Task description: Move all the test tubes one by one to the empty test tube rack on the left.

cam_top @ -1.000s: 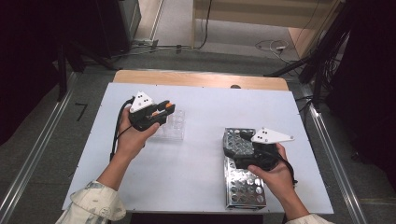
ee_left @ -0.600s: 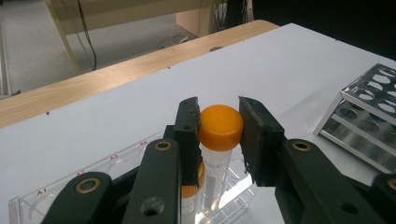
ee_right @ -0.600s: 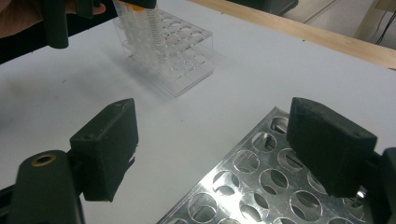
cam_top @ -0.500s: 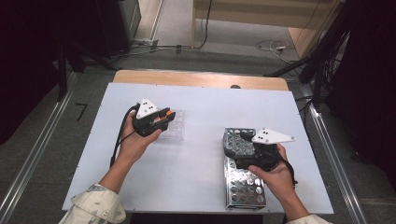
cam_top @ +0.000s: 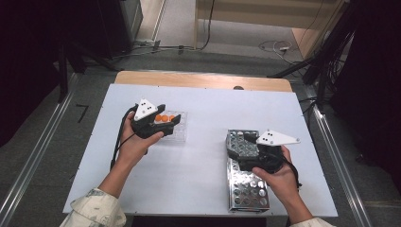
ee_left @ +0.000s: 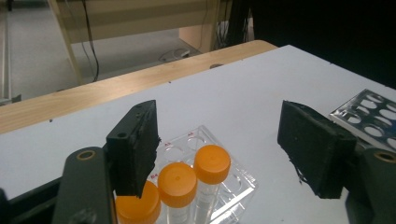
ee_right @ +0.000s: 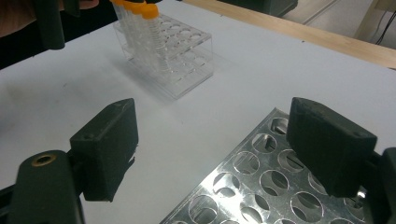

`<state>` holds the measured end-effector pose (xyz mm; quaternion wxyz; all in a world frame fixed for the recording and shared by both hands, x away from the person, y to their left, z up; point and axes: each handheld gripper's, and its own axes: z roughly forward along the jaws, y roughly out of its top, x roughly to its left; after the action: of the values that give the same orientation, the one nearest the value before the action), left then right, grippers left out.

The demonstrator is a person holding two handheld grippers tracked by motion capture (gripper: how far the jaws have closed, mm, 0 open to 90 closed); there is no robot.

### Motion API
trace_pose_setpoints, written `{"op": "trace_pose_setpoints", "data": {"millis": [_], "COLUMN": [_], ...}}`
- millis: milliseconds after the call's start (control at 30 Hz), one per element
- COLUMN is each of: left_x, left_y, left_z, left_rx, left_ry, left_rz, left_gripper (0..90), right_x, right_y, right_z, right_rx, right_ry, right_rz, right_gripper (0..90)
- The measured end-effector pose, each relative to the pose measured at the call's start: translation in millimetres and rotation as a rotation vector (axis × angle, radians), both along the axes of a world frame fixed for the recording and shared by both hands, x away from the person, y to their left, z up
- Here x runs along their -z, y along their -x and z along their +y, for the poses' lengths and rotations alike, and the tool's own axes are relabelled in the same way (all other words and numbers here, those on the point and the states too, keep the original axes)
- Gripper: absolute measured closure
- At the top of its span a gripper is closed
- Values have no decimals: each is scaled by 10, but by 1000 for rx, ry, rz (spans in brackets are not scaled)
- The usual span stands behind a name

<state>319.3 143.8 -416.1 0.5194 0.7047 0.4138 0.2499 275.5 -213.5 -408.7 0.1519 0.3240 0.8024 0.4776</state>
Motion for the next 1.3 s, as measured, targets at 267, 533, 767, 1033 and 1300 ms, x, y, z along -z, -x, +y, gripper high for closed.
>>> {"op": "trace_pose_setpoints", "data": {"millis": [267, 533, 767, 1033, 1300], "left_x": [22, 59, 77, 113, 120], "left_y": [136, 312, 410, 509, 575], "left_z": [26, 68, 90, 127, 177], "left_rx": [-6, -24, -28, -27, -36], "left_ry": [28, 54, 57, 59, 66], "left_rz": [30, 22, 18, 19, 14], "left_gripper": [207, 191, 186, 182, 182], "right_x": [-3, 23, 49, 47, 49], "right_y": [-18, -34, -37, -41, -30], "right_z": [-44, -82, -89, -208, -285], "right_rx": [29, 93, 92, 126, 139], "right_ry": [-11, -21, -34, -46, -52], "right_rz": [-6, -14, -13, -13, -12], "right_gripper": [154, 160, 159, 158, 158]}}
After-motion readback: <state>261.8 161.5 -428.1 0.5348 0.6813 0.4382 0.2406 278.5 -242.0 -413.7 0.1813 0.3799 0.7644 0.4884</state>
